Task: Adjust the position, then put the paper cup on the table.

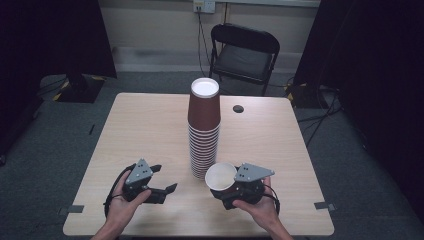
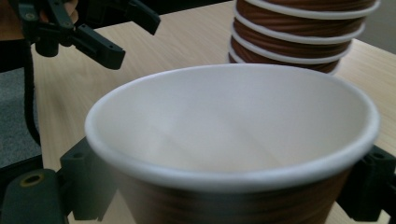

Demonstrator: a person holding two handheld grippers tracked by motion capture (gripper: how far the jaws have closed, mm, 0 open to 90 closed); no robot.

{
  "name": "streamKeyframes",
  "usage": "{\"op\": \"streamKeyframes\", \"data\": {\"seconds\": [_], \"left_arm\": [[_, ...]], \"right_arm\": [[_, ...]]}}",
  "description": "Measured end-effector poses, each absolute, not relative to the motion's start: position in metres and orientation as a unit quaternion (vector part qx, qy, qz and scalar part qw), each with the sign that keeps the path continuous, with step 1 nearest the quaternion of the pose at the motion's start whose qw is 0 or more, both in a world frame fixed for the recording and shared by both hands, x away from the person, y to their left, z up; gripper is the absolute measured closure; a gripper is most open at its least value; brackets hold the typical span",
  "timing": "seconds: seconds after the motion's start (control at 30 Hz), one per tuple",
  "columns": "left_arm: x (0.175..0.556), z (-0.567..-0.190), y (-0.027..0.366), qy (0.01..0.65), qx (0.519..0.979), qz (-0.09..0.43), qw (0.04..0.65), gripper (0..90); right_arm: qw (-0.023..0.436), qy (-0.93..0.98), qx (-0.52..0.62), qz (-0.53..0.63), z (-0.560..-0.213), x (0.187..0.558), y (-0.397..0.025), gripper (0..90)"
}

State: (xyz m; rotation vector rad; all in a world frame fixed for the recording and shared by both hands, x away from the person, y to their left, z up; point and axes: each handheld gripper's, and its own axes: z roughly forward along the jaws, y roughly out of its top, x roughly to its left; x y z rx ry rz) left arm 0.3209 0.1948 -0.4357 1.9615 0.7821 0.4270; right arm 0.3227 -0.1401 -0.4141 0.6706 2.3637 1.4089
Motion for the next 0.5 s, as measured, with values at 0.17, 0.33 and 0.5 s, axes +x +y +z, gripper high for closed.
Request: {"op": "streamKeyframes", "data": {"seconds": [0.17, 0.33, 0.5], "left_arm": [[0.324, -0.441, 0.201, 0.329, 0.799, 0.180, 0.471, 15.6], [0.327, -0.447, 0.204, 0.341, 0.799, 0.176, 0.462, 15.7], [0.327, -0.447, 0.206, 0.337, 0.798, 0.179, 0.467, 15.6]], "right_arm": [[0.160, 0.815, 0.252, 0.497, -0.411, 0.326, -0.147, 10.7], [0.165, 0.802, 0.278, 0.502, -0.408, 0.332, -0.156, 10.7], [0.177, 0.790, 0.298, 0.505, -0.404, 0.339, -0.166, 10.7]]}}
